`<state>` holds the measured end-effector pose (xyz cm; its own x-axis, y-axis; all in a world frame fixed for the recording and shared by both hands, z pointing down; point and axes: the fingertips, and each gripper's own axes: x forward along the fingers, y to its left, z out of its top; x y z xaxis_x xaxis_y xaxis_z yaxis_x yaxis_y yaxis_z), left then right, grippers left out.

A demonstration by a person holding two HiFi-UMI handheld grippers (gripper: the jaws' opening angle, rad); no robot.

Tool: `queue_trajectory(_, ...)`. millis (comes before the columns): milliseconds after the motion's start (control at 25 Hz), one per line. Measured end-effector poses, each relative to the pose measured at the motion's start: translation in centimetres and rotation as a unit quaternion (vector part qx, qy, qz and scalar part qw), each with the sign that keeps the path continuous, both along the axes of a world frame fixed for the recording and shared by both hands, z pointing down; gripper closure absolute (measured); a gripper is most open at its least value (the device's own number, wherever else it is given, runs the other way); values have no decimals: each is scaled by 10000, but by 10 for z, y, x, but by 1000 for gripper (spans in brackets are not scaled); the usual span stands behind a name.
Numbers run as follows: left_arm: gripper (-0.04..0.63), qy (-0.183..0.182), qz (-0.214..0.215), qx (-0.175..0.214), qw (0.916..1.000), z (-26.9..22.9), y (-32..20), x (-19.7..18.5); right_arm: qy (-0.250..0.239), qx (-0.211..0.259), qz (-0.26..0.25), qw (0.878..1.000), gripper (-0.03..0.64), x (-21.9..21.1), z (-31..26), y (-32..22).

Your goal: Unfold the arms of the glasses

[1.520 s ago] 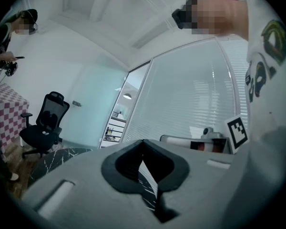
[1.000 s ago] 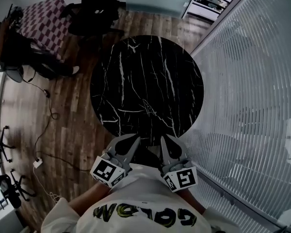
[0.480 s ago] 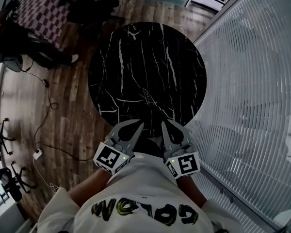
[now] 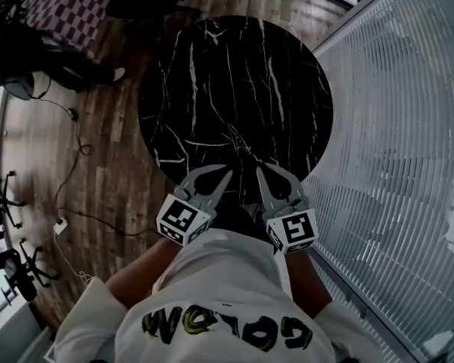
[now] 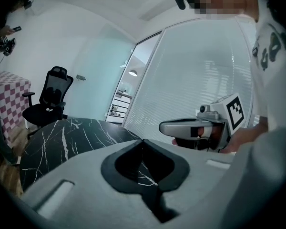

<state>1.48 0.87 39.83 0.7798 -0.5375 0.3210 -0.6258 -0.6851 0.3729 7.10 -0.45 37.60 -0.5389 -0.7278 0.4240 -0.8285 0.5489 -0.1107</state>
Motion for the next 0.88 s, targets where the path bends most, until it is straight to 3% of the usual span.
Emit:
queue_trajectory(480, 574, -144, 57, -686, 9975, 76, -14, 10, 311, -586, -274, 9974, 612, -1, 81, -26)
queue_trajectory(880, 560, -19, -58, -1304, 9914, 133, -27, 22, 680, -994, -512, 9914, 594, -3, 142, -44)
